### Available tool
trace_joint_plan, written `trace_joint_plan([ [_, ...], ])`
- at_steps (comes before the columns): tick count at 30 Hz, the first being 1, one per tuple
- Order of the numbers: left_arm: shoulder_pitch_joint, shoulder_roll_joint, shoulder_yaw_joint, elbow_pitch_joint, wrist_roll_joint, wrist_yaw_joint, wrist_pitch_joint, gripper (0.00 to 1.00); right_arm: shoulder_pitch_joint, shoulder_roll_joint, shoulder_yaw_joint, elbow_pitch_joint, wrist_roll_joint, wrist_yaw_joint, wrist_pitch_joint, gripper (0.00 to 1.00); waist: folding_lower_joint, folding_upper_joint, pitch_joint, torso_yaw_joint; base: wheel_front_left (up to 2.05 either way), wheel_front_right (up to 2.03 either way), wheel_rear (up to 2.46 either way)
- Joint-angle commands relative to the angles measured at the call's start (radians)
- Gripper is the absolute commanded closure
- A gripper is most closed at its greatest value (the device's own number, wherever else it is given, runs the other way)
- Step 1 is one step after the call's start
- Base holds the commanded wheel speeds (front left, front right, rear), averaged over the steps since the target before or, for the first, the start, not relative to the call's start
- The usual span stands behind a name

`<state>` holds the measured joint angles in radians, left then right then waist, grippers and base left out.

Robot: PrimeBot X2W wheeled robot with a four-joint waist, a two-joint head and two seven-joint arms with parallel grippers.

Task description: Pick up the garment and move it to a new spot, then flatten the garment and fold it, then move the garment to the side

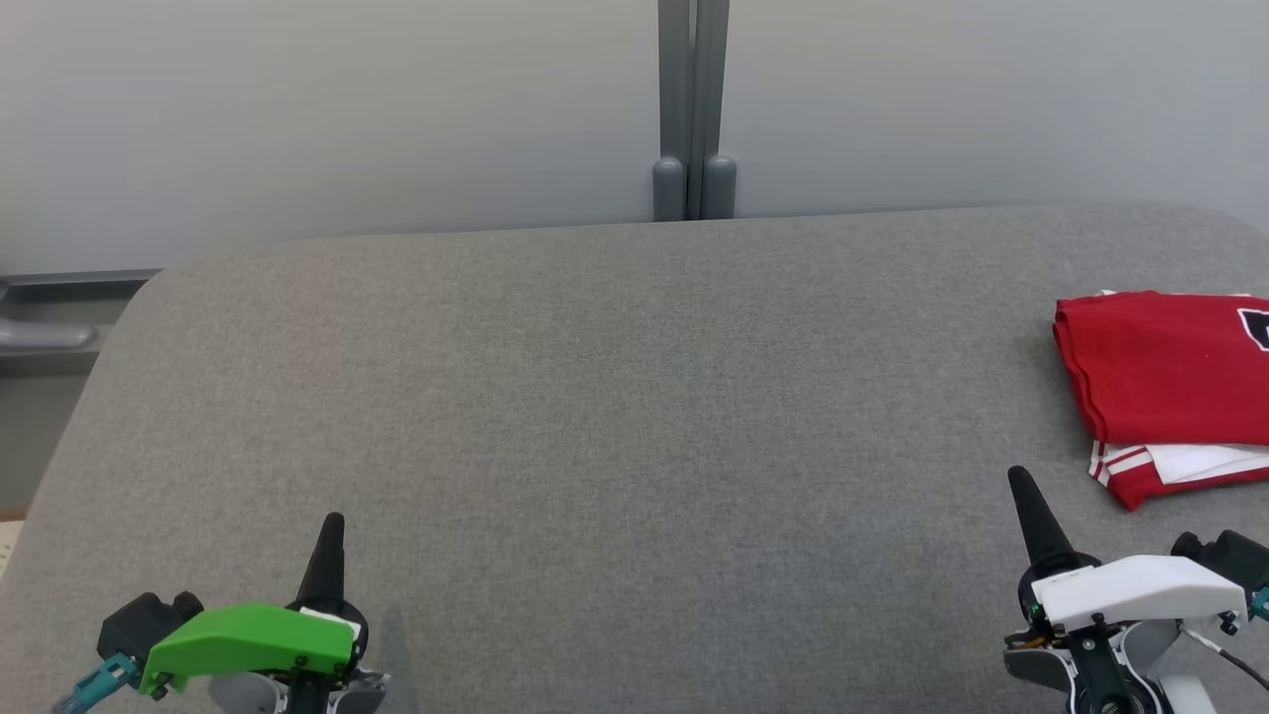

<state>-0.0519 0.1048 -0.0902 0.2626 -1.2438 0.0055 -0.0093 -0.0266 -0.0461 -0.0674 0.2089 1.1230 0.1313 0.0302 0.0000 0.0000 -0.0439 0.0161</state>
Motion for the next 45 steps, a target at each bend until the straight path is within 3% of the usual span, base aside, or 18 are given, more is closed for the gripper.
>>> trace_joint_plan([
  [1,-0.030,-0.004,0.017,-0.011,-0.022,-0.011,0.008,1.00,-0.024,-0.005,-0.005,-0.004,0.030,0.000,0.006,1.00,0.0000,0.0000,0.001,0.000,0.00,0.00,0.00],
  [45,-0.055,-0.043,0.167,-0.017,-0.300,-0.115,0.098,1.00,-0.074,-0.006,-0.039,0.028,0.394,0.000,0.069,1.00,0.0000,0.0000,0.035,-0.012,0.00,0.00,0.00],
])
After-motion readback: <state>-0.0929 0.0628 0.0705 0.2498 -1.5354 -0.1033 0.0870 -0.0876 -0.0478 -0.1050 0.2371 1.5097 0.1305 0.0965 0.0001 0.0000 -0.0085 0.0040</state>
